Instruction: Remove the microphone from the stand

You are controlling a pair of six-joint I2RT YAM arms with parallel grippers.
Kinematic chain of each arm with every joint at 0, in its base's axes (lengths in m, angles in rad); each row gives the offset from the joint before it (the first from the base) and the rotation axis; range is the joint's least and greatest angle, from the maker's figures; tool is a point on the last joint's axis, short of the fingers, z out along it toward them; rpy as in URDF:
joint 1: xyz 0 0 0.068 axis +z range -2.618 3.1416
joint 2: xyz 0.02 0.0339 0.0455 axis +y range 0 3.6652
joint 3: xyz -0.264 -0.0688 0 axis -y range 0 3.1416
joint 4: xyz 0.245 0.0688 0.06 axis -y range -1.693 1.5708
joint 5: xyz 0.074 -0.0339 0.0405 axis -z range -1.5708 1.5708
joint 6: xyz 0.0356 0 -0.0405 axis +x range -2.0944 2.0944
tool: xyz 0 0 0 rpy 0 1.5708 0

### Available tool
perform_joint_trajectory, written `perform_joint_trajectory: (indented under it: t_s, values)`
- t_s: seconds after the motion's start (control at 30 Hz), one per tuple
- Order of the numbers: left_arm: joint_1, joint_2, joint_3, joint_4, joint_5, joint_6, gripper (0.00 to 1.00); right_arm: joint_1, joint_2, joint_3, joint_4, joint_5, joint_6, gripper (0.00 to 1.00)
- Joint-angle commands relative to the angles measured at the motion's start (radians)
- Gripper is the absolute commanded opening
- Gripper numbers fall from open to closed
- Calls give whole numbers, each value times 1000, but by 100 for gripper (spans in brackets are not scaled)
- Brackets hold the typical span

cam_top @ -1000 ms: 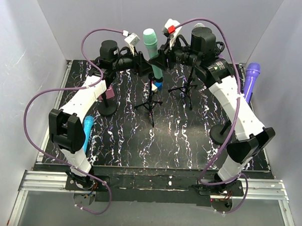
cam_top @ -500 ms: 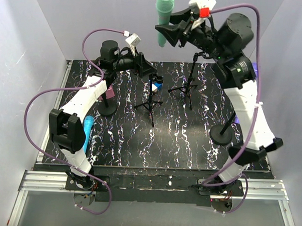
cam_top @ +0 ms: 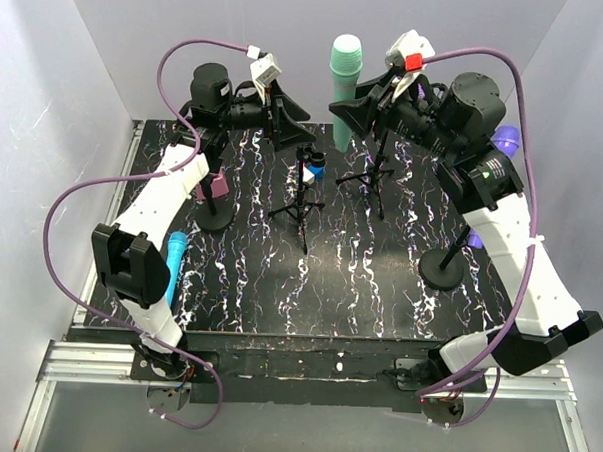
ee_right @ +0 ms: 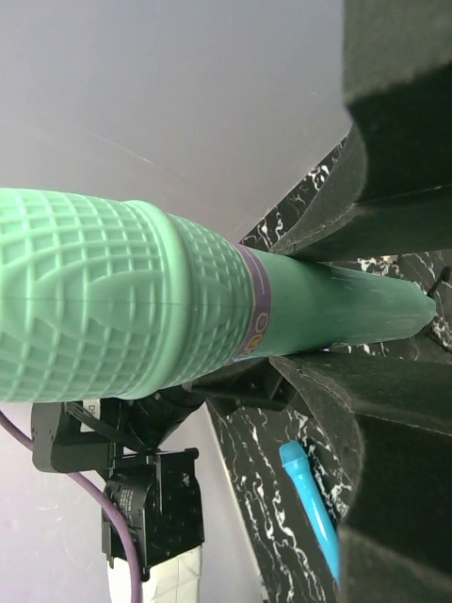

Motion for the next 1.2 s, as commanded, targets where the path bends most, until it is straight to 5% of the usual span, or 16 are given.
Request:
perform_joint_trajectory:
  t_s: [0.0, 0.4, 1.0, 1.07, 1.13, 1.17]
  values:
    - [-2, -80, 31, -59, 145, 57, 70, -21, -33, -1, 69, 11, 102, 1]
    - [-79, -40, 201, -61, 119, 40, 70, -30, 29, -29, 204, -14, 205, 1]
    - [-139, 29, 264, -101, 105, 32, 20, -28, 69, -44, 310, 34, 238, 1]
    - [-139, 29, 256, -95, 83, 20, 23, -27, 70, -44, 310, 37, 238, 1]
    - [-140, 29, 250, -70, 37, -21, 51, -27, 70, -46, 313, 42, 242, 1]
    - [-142, 29, 244, -56, 18, -39, 55, -27, 73, -46, 314, 42, 245, 1]
